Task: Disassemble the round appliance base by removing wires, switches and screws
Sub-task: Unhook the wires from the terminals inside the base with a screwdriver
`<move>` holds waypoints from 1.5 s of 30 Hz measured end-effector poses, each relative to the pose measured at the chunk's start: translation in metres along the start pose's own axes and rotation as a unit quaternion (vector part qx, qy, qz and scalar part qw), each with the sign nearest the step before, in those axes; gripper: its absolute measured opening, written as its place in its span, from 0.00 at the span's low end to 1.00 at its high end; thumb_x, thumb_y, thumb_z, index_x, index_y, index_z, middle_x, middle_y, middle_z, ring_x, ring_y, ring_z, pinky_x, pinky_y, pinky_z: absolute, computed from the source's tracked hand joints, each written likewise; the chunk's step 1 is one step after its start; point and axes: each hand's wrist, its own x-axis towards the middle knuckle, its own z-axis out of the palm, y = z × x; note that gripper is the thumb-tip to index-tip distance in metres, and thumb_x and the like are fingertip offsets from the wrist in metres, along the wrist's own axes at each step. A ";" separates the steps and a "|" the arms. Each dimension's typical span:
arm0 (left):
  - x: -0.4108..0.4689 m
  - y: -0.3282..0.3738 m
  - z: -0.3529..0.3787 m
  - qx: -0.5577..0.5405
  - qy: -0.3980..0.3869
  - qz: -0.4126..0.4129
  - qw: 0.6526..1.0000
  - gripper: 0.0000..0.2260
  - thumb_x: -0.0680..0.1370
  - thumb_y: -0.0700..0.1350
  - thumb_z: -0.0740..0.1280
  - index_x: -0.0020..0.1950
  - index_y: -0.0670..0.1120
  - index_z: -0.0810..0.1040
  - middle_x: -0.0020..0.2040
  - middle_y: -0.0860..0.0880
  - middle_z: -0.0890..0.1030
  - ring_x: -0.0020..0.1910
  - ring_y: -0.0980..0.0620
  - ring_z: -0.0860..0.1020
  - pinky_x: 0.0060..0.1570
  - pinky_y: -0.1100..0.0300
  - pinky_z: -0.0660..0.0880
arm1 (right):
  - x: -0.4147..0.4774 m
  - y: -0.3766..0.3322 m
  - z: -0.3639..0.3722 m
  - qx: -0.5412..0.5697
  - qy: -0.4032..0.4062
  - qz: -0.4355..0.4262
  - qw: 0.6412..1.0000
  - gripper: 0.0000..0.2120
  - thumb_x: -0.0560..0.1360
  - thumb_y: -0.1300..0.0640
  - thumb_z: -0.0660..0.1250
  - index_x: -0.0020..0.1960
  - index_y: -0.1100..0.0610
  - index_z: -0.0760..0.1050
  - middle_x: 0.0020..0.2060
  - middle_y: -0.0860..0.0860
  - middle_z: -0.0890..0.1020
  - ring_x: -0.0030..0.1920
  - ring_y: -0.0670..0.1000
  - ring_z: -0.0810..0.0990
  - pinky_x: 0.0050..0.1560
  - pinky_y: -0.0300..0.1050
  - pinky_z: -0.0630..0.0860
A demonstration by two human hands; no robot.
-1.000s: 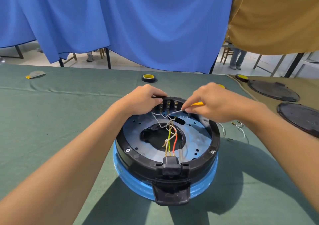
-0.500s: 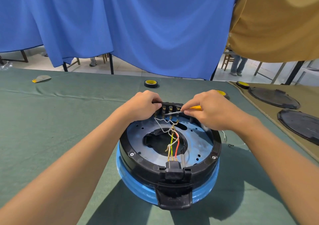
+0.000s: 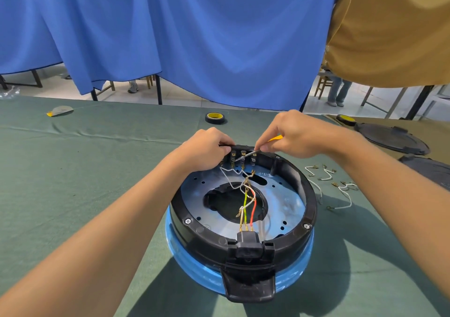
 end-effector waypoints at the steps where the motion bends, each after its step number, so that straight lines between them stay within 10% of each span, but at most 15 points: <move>1: 0.000 0.000 0.000 0.002 0.001 0.001 1.000 0.14 0.82 0.43 0.59 0.64 0.49 0.79 0.55 0.47 0.82 0.55 0.47 0.77 0.58 0.50 0.74 | 0.004 0.001 -0.004 0.001 -0.014 -0.003 1.000 0.09 0.76 0.56 0.68 0.51 0.45 0.84 0.40 0.39 0.83 0.46 0.44 0.79 0.46 0.36 0.73; 9: 0.000 0.001 0.001 0.000 0.008 0.006 1.000 0.14 0.82 0.42 0.59 0.65 0.48 0.78 0.57 0.47 0.82 0.55 0.49 0.77 0.52 0.60 0.70 | 0.024 0.019 -0.014 0.087 -0.086 -0.025 0.992 0.10 0.76 0.56 0.69 0.45 0.40 0.83 0.32 0.43 0.83 0.36 0.37 0.78 0.34 0.27 0.69; 26: 0.000 -0.001 0.000 -0.007 0.007 -0.001 1.000 0.14 0.82 0.42 0.59 0.66 0.48 0.77 0.61 0.48 0.80 0.60 0.48 0.75 0.54 0.61 0.67 | 0.037 0.023 -0.020 0.120 -0.124 0.003 0.985 0.07 0.76 0.54 0.69 0.46 0.45 0.85 0.34 0.46 0.82 0.37 0.47 0.71 0.40 0.44 0.68; 34: 0.002 -0.001 0.001 0.001 0.006 0.005 1.000 0.13 0.82 0.42 0.59 0.64 0.48 0.78 0.57 0.47 0.81 0.54 0.49 0.75 0.51 0.60 0.68 | 0.003 0.008 -0.002 -0.026 0.000 -0.049 0.998 0.09 0.77 0.55 0.67 0.50 0.43 0.83 0.33 0.35 0.79 0.41 0.36 0.77 0.41 0.34 0.73; 37: 0.001 0.000 0.000 0.003 0.007 0.006 1.000 0.13 0.82 0.42 0.59 0.63 0.49 0.79 0.56 0.48 0.81 0.51 0.51 0.73 0.51 0.59 0.68 | 0.003 -0.006 -0.005 -0.098 -0.008 -0.051 0.994 0.10 0.77 0.54 0.66 0.53 0.41 0.82 0.43 0.42 0.83 0.47 0.49 0.79 0.48 0.51 0.77; 45: -0.002 0.003 0.001 0.002 0.008 0.002 1.000 0.14 0.82 0.42 0.59 0.65 0.48 0.78 0.59 0.48 0.80 0.61 0.47 0.75 0.56 0.59 0.68 | 0.032 -0.022 -0.034 -0.135 -0.096 -0.057 0.985 0.09 0.77 0.55 0.66 0.50 0.45 0.83 0.36 0.41 0.83 0.39 0.37 0.77 0.37 0.35 0.69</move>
